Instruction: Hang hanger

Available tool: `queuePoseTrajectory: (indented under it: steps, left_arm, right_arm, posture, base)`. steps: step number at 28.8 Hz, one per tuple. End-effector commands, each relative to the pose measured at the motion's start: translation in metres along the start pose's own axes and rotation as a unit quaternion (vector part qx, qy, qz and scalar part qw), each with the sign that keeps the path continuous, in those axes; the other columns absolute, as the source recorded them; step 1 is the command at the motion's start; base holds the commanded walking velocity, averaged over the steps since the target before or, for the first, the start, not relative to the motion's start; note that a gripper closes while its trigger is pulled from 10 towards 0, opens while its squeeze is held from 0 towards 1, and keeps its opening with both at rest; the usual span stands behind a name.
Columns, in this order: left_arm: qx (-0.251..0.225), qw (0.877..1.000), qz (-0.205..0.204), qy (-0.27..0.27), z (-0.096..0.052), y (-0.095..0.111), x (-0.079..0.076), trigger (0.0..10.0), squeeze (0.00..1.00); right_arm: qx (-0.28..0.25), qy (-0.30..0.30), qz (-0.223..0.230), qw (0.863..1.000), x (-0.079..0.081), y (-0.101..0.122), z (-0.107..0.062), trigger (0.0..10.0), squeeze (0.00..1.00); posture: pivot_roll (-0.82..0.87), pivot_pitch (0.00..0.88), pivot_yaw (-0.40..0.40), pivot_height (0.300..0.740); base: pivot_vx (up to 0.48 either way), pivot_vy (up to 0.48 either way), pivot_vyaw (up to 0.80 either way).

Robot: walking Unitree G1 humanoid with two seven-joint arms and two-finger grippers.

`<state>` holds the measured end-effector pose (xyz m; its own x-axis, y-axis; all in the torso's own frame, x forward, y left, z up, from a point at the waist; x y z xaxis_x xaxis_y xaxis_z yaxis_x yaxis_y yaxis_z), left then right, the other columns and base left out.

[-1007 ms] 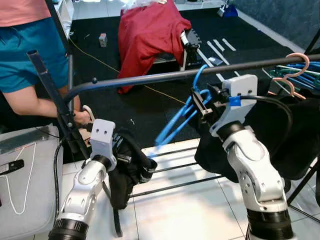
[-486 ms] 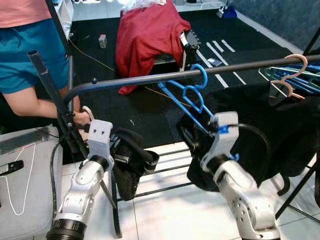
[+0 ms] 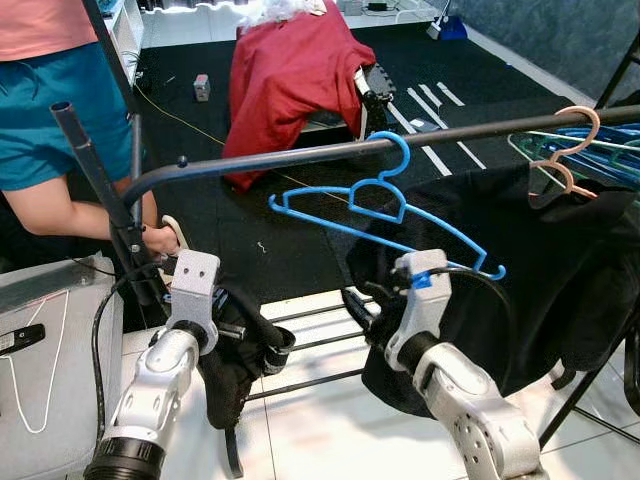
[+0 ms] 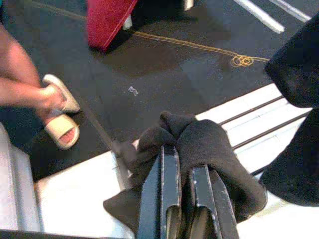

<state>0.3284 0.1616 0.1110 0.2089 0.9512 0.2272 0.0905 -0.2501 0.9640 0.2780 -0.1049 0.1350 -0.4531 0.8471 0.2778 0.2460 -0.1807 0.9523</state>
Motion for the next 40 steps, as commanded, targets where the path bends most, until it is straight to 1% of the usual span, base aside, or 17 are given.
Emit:
queuePoseTrajectory:
  steps: [1,5,7,9,11,12,14,15,17,21,25,26,27,28,30,36,40]
  left_arm:
    - [-0.041,0.998,0.008,-0.036,0.009,0.035,-0.009,10.0,0.0]
    - [-0.078,0.993,-0.007,-0.083,0.016,0.072,-0.017,10.0,0.0]
    - [-0.078,0.993,-0.007,-0.083,0.016,0.072,-0.017,10.0,0.0]
    - [-0.121,0.988,-0.01,-0.095,0.019,0.095,-0.016,10.0,0.0]
    - [-0.132,0.987,0.0,-0.09,0.02,0.098,-0.014,10.0,0.0]
    - [-0.147,0.986,0.013,-0.075,0.019,0.098,-0.011,10.0,0.0]
    - [-0.147,0.986,0.013,-0.075,0.019,0.098,-0.011,10.0,0.0]
    - [-0.155,0.986,0.018,-0.065,0.019,0.097,-0.009,10.0,0.0]
    - [-0.153,0.987,0.004,-0.054,0.018,0.095,-0.006,10.0,0.0]
    - [-0.116,0.993,-0.006,-0.036,0.019,0.091,0.0,10.0,0.0]
    - [-0.094,0.994,-0.006,-0.047,0.018,0.093,-0.002,10.0,0.0]
    - [-0.093,0.994,-0.007,-0.062,0.016,0.096,-0.005,10.0,0.0]
    - [-0.093,0.994,-0.007,-0.062,0.016,0.096,-0.005,10.0,0.0]
    - [-0.096,0.992,-0.009,-0.078,0.013,0.1,-0.009,10.0,0.0]
    - [-0.098,0.991,-0.012,-0.089,0.012,0.103,-0.012,10.0,0.0]
    - [-0.099,0.991,-0.027,-0.091,0.012,0.113,-0.013,10.0,0.0]
    - [-0.097,0.991,-0.026,-0.087,0.013,0.116,-0.012,10.0,0.0]
  right_arm:
    - [0.051,0.063,-0.04,0.996,0.004,-0.031,0.004,10.0,0.0]
    - [0.1,0.113,-0.072,0.986,0.001,-0.058,0.009,10.0,0.0]
    - [0.1,0.113,-0.072,0.986,0.001,-0.058,0.009,10.0,0.0]
    - [0.079,0.117,-0.053,0.989,0.0,-0.055,0.022,10.0,0.0]
    - [0.048,0.129,-0.041,0.99,0.005,-0.046,0.028,10.0,0.05]
    - [0.008,0.146,-0.036,0.989,0.012,-0.033,0.032,10.0,0.28]
    - [0.008,0.146,-0.036,0.989,0.012,-0.033,0.032,10.0,0.28]
    - [-0.021,0.161,-0.035,0.986,0.017,-0.024,0.035,10.0,0.96]
    - [-0.055,0.176,-0.057,0.981,0.024,-0.014,0.036,10.0,1.0]
    - [-0.122,0.232,-0.119,0.958,0.045,0.001,0.037,10.0,1.0]
    - [-0.132,0.202,-0.169,0.956,0.042,0.001,0.044,10.0,1.0]
    - [-0.151,0.182,-0.189,0.953,0.038,0.007,0.048,10.0,0.67]
    - [-0.151,0.182,-0.189,0.953,0.038,0.007,0.048,10.0,0.67]
    - [-0.171,0.165,-0.206,0.949,0.035,0.014,0.051,10.0,0.08]
    - [-0.182,0.16,-0.211,0.947,0.033,0.019,0.054,10.0,0.0]
    - [-0.127,0.228,-0.159,0.952,0.035,0.004,0.061,10.0,0.0]
    - [-0.1,0.22,-0.159,0.957,0.031,-0.003,0.064,10.0,0.0]
  posture:
    - [-0.06,0.119,0.04,0.74]
    - [-0.06,0.123,0.043,0.74]
    - [-0.06,0.123,0.043,0.74]
    - [-0.05,0.124,0.044,0.74]
    - [-0.05,0.132,0.043,0.74]
    - [-0.05,0.126,0.048,0.74]
    - [-0.05,0.126,0.048,0.74]
    - [-0.05,0.126,0.048,0.74]
    - [-0.05,0.13,0.044,0.74]
    - [-0.04,0.129,0.04,0.74]
    - [-0.04,0.132,0.04,0.74]
    - [-0.05,0.131,0.043,0.74]
    - [-0.05,0.131,0.043,0.74]
    - [-0.05,0.133,0.045,0.74]
    - [-0.05,0.126,0.048,0.74]
    - [-0.03,0.087,0.042,0.74]
    - [-0.03,0.089,0.046,0.74]
  base:
    - [0.0,0.0,0.0]
    - [0.0,0.0,0.0]
    - [0.0,0.0,0.0]
    - [0.0,0.0,0.0]
    - [0.0,0.0,0.0]
    - [0.0,0.0,0.0]
    - [0.0,0.0,0.0]
    - [0.0,0.0,0.0]
    - [0.0,0.0,0.0]
    - [0.0,0.0,0.0]
    - [0.0,0.0,0.0]
    - [0.0,0.0,0.0]
    - [0.0,0.0,0.0]
    - [0.0,0.0,0.0]
    - [0.0,0.0,0.0]
    - [0.0,0.0,0.0]
    - [0.0,0.0,0.0]
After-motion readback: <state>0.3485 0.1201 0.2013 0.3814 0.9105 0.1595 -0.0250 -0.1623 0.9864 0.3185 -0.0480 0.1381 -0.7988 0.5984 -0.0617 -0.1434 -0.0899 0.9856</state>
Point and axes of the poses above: a point about 5 cm out from each wrist's last joint towards the gripper, its own z axis pointing out of the wrist towards the gripper, its own y axis along the axis of the wrist's last joint, x = y × z, the point moved 1 cm from there along z, pointing out of the wrist towards the gripper, and after that the axes turned 9 degrees about z, right-handed, at the moved point
